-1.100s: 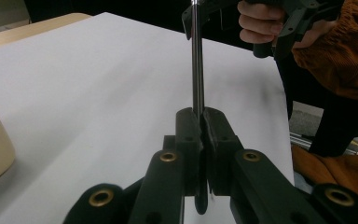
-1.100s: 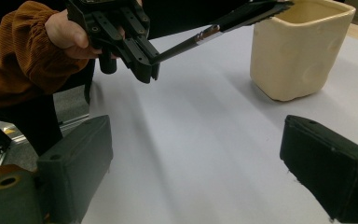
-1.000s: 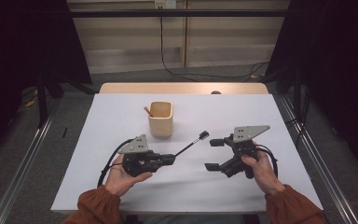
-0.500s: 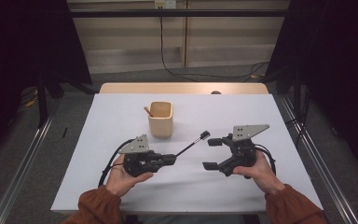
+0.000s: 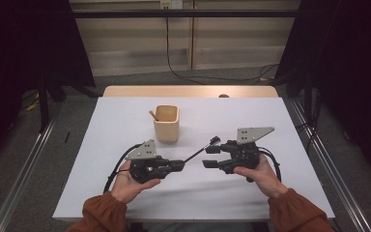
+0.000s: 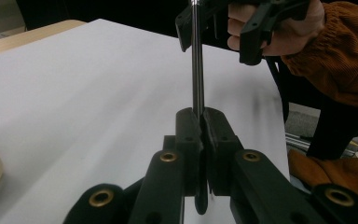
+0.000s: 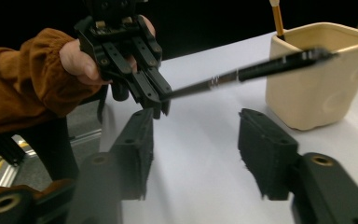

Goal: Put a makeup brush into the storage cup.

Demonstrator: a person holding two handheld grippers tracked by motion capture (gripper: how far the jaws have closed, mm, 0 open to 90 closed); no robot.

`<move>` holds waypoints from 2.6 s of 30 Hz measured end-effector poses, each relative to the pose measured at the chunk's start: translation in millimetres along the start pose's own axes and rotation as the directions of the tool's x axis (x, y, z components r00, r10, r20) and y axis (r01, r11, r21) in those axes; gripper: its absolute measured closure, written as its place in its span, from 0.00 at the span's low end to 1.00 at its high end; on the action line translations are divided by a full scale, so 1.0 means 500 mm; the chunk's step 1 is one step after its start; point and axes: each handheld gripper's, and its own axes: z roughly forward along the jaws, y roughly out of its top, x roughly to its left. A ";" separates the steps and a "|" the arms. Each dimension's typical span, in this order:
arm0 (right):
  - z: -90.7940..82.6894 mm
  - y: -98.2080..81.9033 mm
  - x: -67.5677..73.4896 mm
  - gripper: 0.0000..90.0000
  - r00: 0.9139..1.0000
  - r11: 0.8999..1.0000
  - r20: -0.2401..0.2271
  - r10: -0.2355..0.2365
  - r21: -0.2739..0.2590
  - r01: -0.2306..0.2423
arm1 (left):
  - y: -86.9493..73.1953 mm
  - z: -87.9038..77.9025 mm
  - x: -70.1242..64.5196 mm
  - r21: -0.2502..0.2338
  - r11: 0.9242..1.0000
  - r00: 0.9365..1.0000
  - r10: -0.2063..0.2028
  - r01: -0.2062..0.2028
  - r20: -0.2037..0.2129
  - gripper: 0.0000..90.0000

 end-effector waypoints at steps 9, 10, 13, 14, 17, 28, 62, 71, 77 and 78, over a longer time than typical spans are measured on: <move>0.008 0.006 -0.007 0.70 0.999 1.000 -0.021 0.024 -0.019 -0.024 | 0.001 -0.002 -0.001 -0.010 1.000 1.000 0.000 0.000 0.000 0.95; 0.008 0.006 -0.007 0.70 1.000 0.999 -0.018 0.025 -0.020 -0.025 | 0.000 -0.002 -0.001 -0.009 1.000 1.000 0.000 0.000 0.000 0.95; 0.007 0.008 -0.010 0.71 0.999 0.999 -0.018 0.032 -0.031 -0.032 | 0.000 0.000 0.000 -0.002 1.000 1.000 0.004 -0.004 0.000 0.95; 0.006 0.008 -0.011 0.71 0.999 0.999 -0.021 0.033 -0.032 -0.034 | 0.000 0.001 -0.001 0.000 1.000 1.000 0.004 -0.004 0.000 0.95; 0.006 0.008 -0.013 0.71 0.999 0.998 -0.022 0.041 -0.041 -0.042 | -0.001 0.003 -0.001 0.002 1.000 1.000 0.003 -0.003 0.004 0.95; 0.008 0.009 -0.016 0.85 0.996 0.996 -0.052 0.068 -0.060 -0.071 | -0.003 0.012 -0.002 0.017 1.000 1.000 0.022 -0.022 0.011 0.95; -0.001 0.041 -0.014 0.95 0.990 0.994 -0.096 0.102 -0.014 -0.104 | -0.006 0.004 0.005 0.001 0.997 0.991 -0.075 0.075 -0.114 0.08; -0.015 0.057 -0.020 0.95 0.991 0.993 -0.071 0.115 0.040 -0.113 | -0.006 0.006 0.008 -0.016 0.996 0.992 -0.088 0.087 -0.094 0.02; -0.013 0.081 -0.023 0.95 0.992 0.988 -0.053 0.114 0.108 -0.108 | -0.006 0.007 0.008 -0.013 0.996 0.992 -0.086 0.085 -0.095 0.04; -0.011 0.083 -0.024 0.95 0.992 0.986 -0.053 0.115 0.125 -0.108 | -0.006 0.007 0.008 -0.011 0.997 0.992 -0.083 0.083 -0.094 0.04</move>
